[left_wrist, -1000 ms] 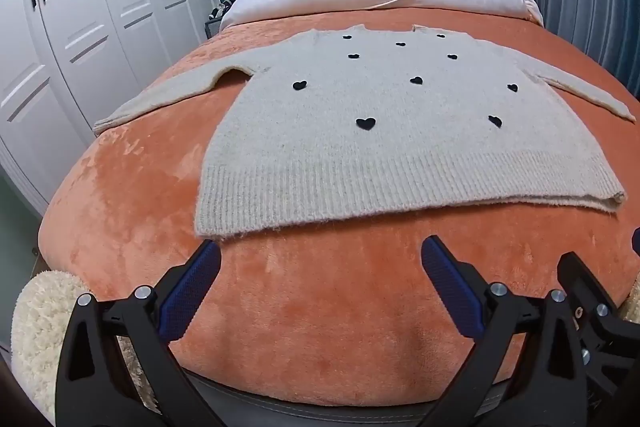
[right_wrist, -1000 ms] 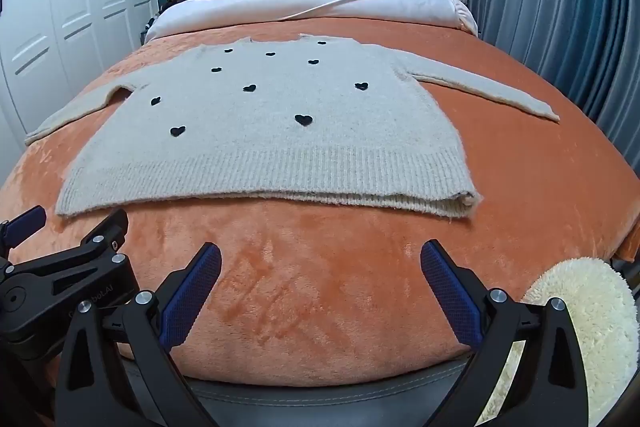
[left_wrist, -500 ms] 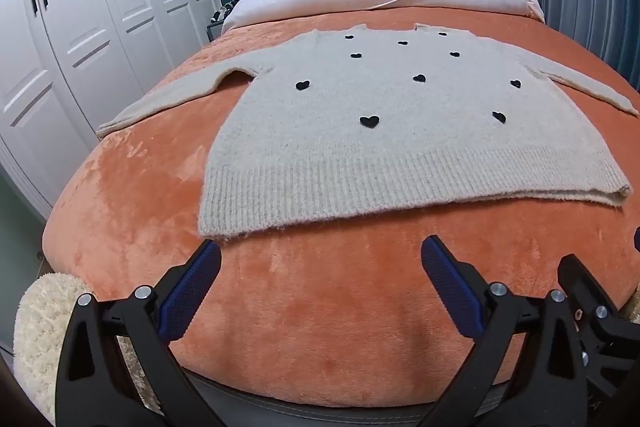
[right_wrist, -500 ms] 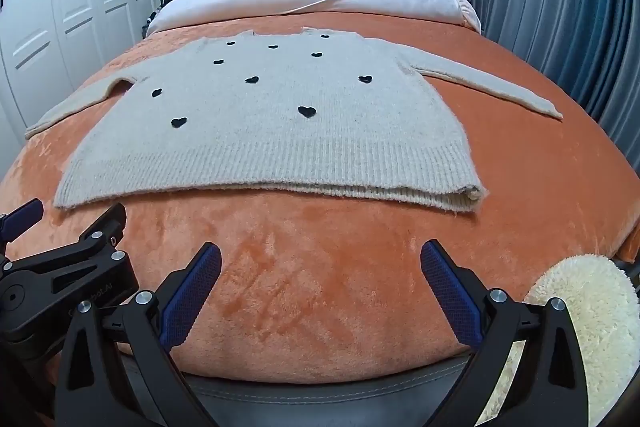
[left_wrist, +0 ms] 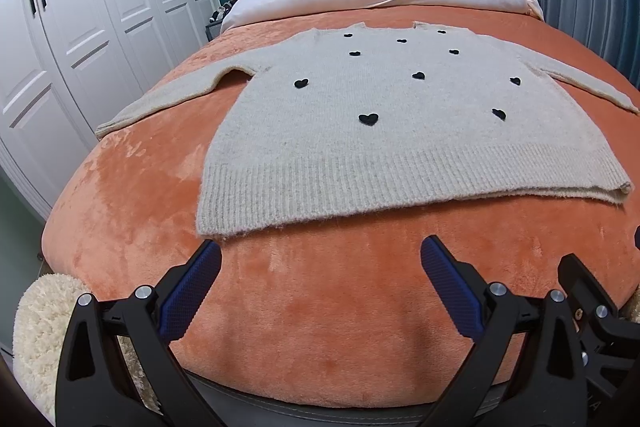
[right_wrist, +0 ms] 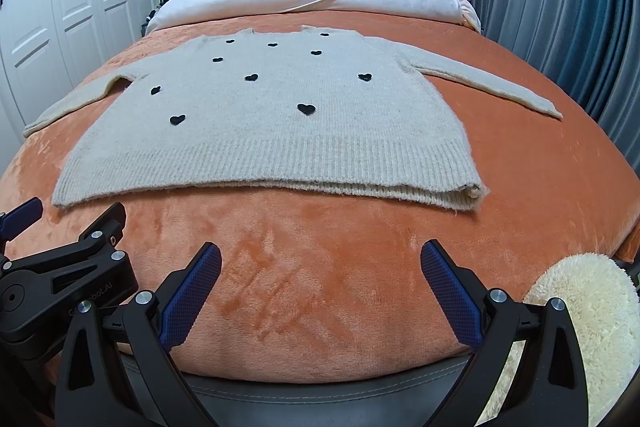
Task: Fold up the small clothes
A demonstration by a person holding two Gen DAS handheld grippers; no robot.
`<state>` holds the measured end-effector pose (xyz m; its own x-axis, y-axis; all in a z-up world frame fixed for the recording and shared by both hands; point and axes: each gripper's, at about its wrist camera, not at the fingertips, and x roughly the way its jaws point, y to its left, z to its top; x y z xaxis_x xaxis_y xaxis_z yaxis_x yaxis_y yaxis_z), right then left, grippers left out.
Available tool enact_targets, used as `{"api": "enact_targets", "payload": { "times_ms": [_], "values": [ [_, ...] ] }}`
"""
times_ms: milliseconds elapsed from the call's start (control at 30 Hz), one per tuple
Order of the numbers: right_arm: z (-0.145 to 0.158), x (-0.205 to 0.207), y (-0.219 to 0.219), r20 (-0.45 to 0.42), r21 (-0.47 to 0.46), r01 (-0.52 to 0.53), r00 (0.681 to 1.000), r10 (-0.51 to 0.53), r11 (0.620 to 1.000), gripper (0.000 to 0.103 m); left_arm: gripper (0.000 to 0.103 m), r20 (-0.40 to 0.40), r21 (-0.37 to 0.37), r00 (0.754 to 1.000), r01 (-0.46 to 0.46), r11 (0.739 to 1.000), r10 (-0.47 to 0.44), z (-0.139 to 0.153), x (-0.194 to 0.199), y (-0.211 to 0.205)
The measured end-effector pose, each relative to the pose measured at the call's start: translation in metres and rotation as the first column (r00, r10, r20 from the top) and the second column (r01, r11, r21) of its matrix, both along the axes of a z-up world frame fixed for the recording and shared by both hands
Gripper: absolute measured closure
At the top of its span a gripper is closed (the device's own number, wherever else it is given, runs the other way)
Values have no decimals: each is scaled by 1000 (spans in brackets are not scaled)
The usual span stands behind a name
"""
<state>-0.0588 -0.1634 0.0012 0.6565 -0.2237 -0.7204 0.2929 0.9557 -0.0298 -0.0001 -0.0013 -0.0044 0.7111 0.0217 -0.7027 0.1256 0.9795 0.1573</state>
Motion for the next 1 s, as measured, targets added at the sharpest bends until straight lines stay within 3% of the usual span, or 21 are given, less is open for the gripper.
{"api": "enact_targets", "payload": {
  "times_ms": [1000],
  "values": [
    [-2, 1, 1, -2, -6, -3, 1000, 3, 1000, 5, 5, 6, 3, 1000, -3, 1000, 3, 0, 0, 2]
  ]
}}
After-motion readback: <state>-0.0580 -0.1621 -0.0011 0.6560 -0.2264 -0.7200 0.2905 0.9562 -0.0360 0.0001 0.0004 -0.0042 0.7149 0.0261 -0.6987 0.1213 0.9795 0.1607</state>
